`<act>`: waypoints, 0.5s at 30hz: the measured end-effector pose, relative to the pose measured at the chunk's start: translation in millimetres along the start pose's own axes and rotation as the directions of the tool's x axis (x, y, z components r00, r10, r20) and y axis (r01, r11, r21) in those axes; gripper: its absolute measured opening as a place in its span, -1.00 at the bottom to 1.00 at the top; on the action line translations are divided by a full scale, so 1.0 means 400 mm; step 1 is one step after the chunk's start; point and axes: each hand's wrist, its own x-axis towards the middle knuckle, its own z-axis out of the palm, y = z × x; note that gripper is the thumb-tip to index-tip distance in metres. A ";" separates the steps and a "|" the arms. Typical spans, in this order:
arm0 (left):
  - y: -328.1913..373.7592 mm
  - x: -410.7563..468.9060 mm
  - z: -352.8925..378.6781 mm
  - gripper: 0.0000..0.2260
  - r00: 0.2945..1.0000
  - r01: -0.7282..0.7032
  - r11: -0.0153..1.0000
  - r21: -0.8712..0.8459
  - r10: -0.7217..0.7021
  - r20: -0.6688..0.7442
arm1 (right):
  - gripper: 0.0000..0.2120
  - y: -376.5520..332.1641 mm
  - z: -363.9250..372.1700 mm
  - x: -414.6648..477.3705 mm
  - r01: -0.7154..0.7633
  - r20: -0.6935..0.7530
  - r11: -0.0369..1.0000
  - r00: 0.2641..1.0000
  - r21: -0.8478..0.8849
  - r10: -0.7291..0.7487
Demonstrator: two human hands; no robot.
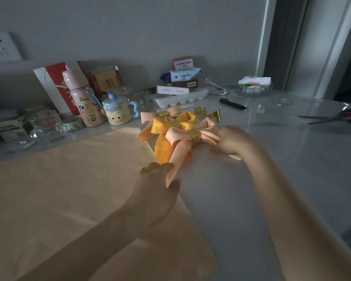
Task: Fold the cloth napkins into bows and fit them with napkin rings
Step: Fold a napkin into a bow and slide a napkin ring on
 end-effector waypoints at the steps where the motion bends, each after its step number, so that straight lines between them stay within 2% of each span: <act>1: -0.018 -0.051 -0.016 -0.53 1.000 -0.004 0.999 0.034 0.003 0.017 | -0.53 -0.001 -0.007 -0.015 -0.005 -0.014 1.000 1.000 0.017 0.006; 4: -0.056 -0.156 -0.026 0.10 0.987 -0.004 0.977 0.214 -0.030 0.158 | -0.62 0.021 -0.018 -0.032 0.006 -0.196 0.987 0.980 0.158 0.025; 6: -0.081 -0.216 -0.029 0.22 0.969 0.032 0.962 0.271 -0.095 0.226 | -0.70 0.012 -0.009 -0.050 0.070 -0.401 0.958 0.915 0.279 0.050; 8: -0.095 -0.255 -0.027 0.23 0.957 0.039 0.956 0.291 -0.120 0.265 | -0.75 -0.010 0.003 -0.077 0.148 -0.490 0.893 0.867 0.424 0.090; 11: -0.111 -0.280 -0.030 0.23 0.953 0.019 0.953 0.301 -0.108 0.282 | -0.84 -0.053 0.031 -0.130 0.209 -0.351 0.789 0.936 0.578 0.009; 13: -0.104 -0.287 -0.034 0.18 0.937 -0.001 0.958 0.286 -0.099 0.334 | -0.81 -0.074 0.041 -0.176 0.198 -0.199 0.792 0.975 0.577 -0.099; 14: -0.108 -0.289 -0.035 0.07 0.940 0.002 0.968 0.253 -0.088 0.331 | -0.81 -0.081 0.045 -0.197 0.206 -0.130 0.814 0.978 0.543 -0.161; 15: -0.107 -0.293 -0.038 -0.14 0.945 -0.001 0.971 0.240 -0.078 0.318 | -0.82 -0.091 0.047 -0.219 0.226 -0.061 0.838 0.972 0.496 -0.226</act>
